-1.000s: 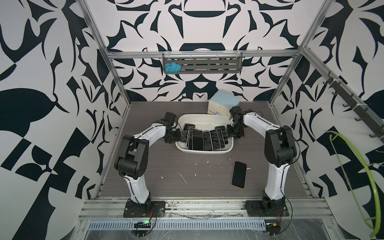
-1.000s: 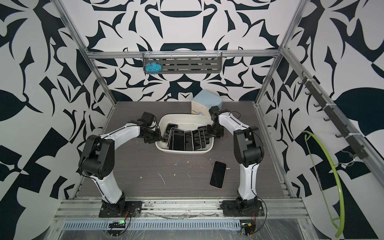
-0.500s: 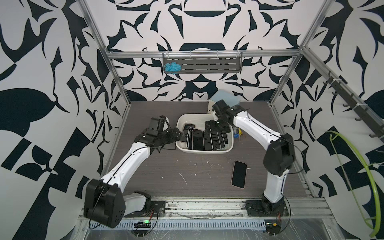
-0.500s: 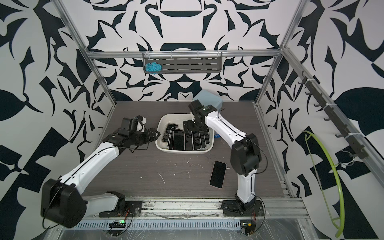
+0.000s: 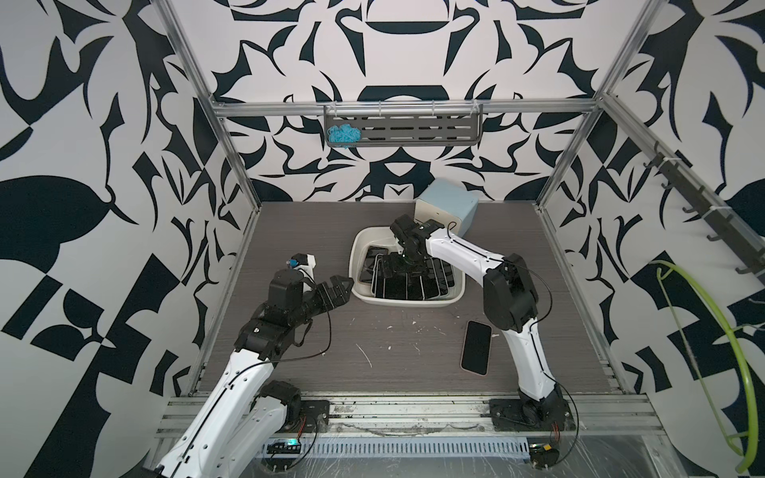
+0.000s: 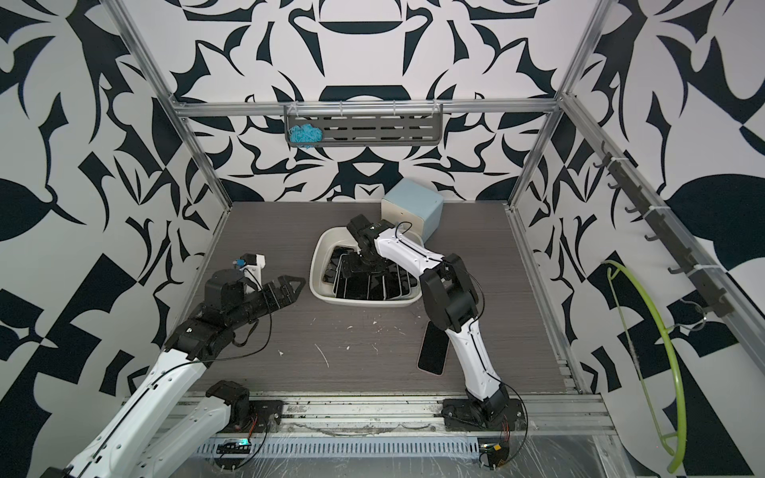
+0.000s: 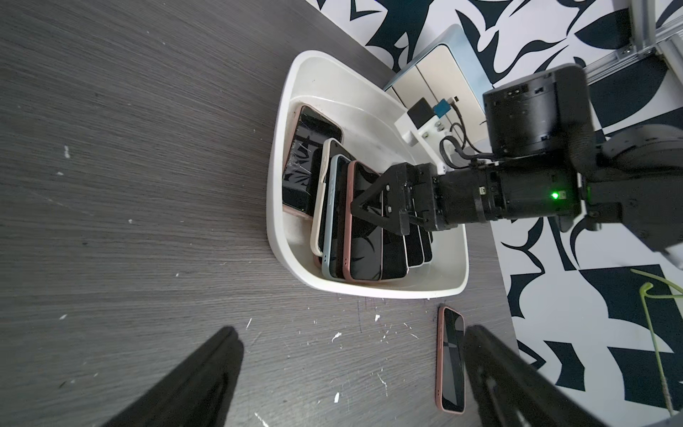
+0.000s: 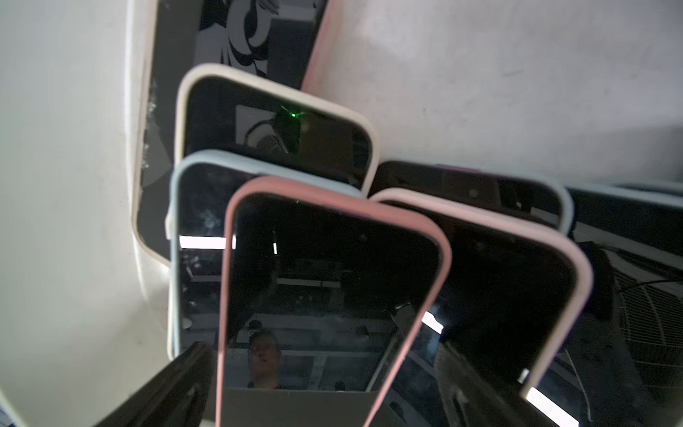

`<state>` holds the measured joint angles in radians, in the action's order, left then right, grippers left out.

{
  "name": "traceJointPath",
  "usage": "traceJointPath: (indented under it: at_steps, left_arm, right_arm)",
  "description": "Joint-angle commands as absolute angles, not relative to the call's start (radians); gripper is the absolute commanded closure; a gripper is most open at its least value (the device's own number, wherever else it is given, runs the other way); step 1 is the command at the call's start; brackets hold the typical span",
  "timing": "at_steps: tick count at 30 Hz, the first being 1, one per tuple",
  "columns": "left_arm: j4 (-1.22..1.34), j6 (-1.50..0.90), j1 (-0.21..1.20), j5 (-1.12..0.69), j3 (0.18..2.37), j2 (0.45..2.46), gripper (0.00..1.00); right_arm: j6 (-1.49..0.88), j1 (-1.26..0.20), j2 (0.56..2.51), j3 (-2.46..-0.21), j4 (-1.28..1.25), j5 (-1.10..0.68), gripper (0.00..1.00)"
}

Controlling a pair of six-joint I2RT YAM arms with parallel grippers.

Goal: Take the phone out of the storage box
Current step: Pick up the phone from the storage box.

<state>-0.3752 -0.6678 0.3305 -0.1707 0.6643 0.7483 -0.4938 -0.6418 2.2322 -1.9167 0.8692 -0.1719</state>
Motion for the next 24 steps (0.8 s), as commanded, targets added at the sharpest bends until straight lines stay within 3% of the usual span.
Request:
traceJointPath:
  at_steps: [1, 11, 14, 19, 24]
  left_arm:
    - [-0.414, -0.642, 0.331, -0.15, 0.658, 0.721, 0.0]
    - [-0.415, -0.596, 0.331, -0.166, 0.662, 0.737, 0.0]
    - [-0.419, -0.589, 0.331, -0.182, 0.669, 0.753, 0.0]
    - [-0.462, -0.613, 0.331, -0.128, 0.683, 0.745, 0.0]
    - [-0.455, -0.625, 0.331, -0.069, 0.659, 0.684, 0.0]
  right_arm:
    - [-0.515, -0.639, 2.254, -1.93, 0.891, -0.172, 0.01]
    - [-0.53, -0.69, 2.325, -1.991, 0.963, -0.084, 0.01]
    - [-0.548, -0.698, 2.334, -1.986, 0.983, -0.04, 0.07]
    - [-0.558, -0.71, 2.341, -1.999, 1.006, 0.018, 0.23]
    - [-0.554, -0.718, 2.335, -2.012, 1.029, 0.064, 0.31]
